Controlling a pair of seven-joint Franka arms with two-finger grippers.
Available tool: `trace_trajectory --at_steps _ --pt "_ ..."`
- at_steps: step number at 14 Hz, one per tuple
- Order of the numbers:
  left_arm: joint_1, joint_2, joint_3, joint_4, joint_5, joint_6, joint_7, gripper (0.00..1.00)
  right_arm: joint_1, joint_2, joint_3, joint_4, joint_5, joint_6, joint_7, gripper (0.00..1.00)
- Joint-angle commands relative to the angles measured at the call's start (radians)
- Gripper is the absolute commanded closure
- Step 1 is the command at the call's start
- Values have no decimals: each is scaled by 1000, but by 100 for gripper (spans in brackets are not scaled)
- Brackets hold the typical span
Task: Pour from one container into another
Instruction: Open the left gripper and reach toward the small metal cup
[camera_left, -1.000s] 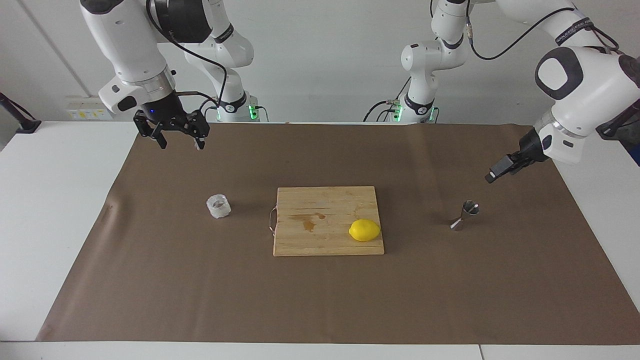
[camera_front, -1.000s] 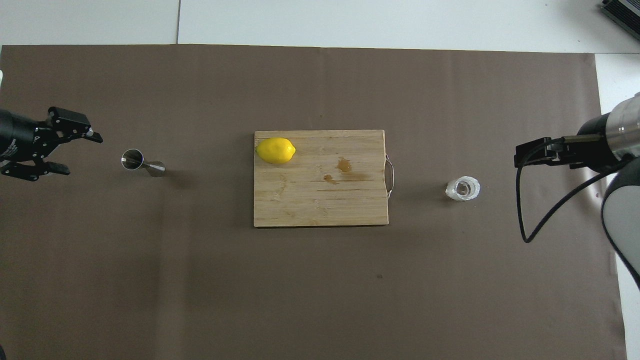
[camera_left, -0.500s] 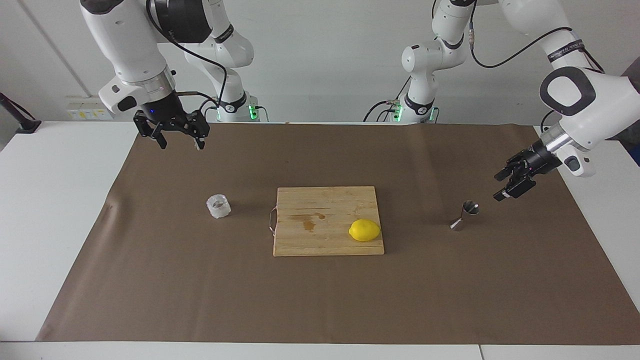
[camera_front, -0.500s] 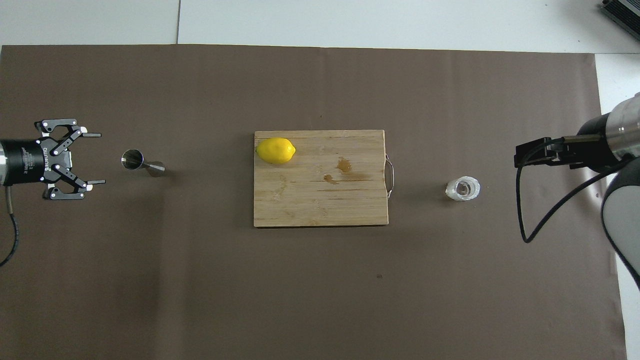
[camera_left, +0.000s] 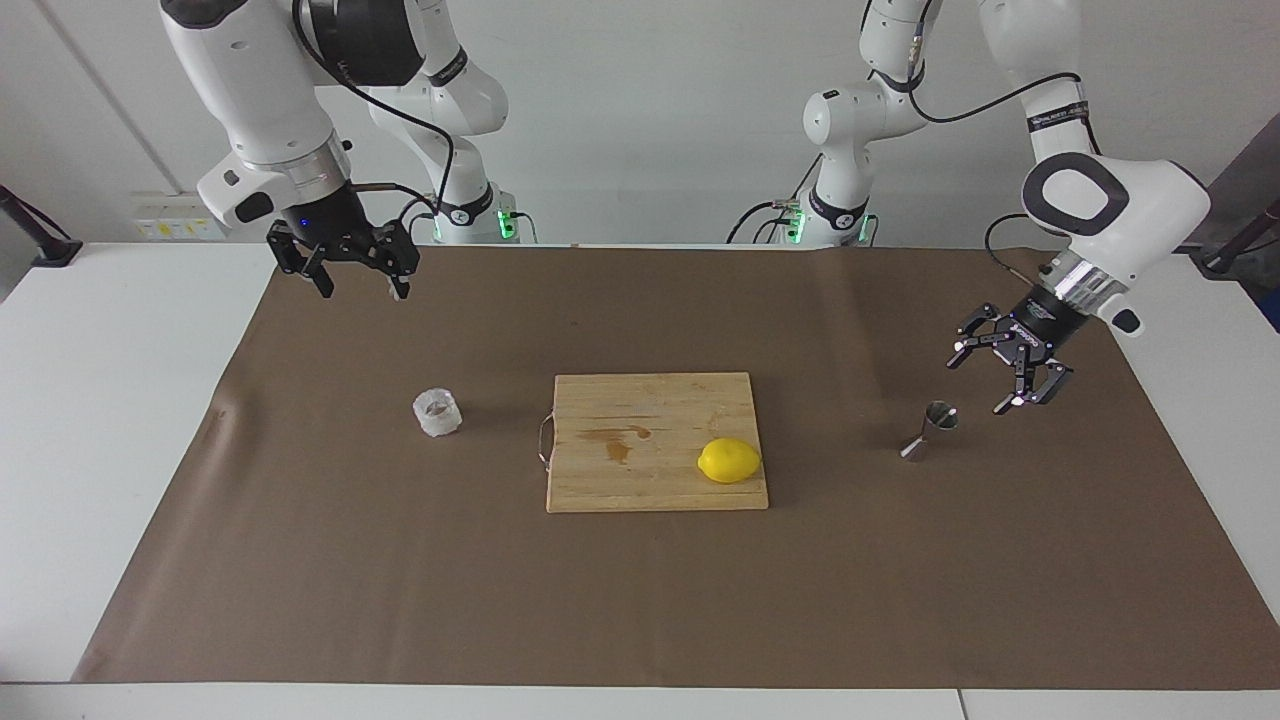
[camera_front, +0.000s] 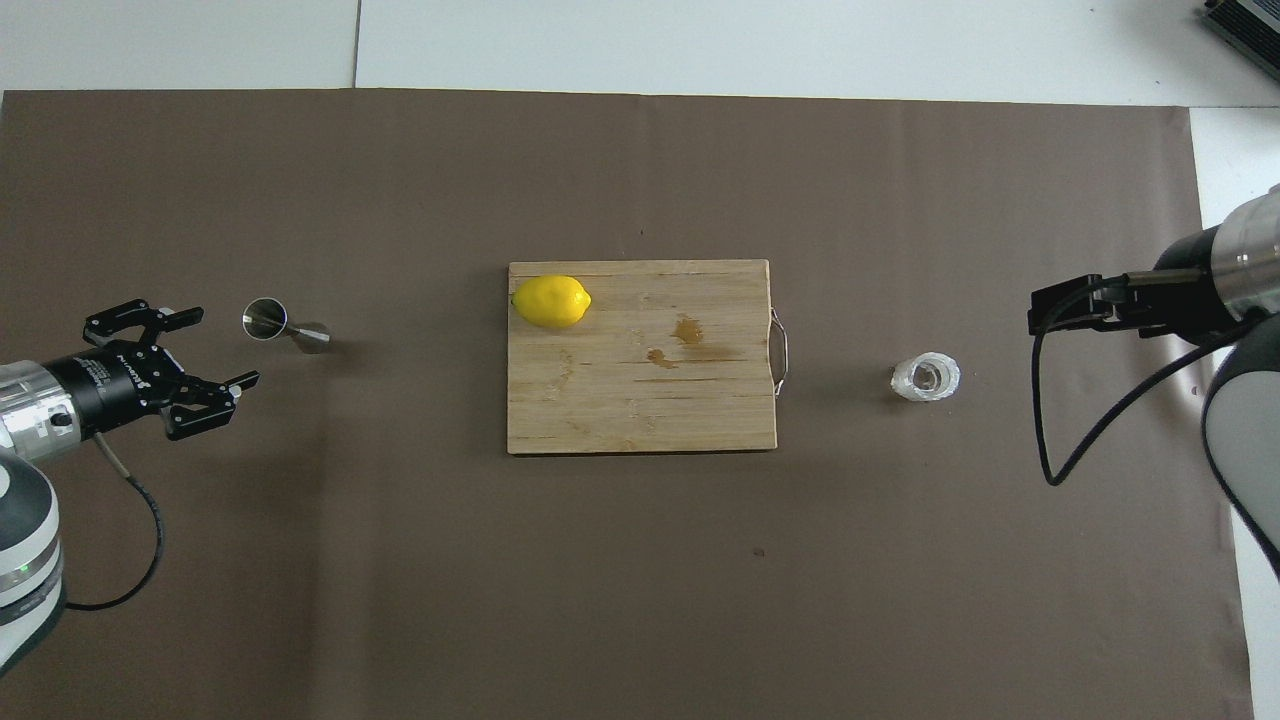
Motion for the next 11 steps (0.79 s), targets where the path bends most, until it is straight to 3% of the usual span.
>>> trace_trajectory --at_steps 1,5,11 --pt "-51 -50 1 -64 -108 104 -92 0 -14 -24 7 -32 24 22 3 0" --pt "-160 -29 2 -73 -190 253 -126 0 -14 -24 7 -32 24 22 3 0" --pt "-165 14 2 -45 -246 333 -149 0 -14 -25 7 -32 24 22 3 0"
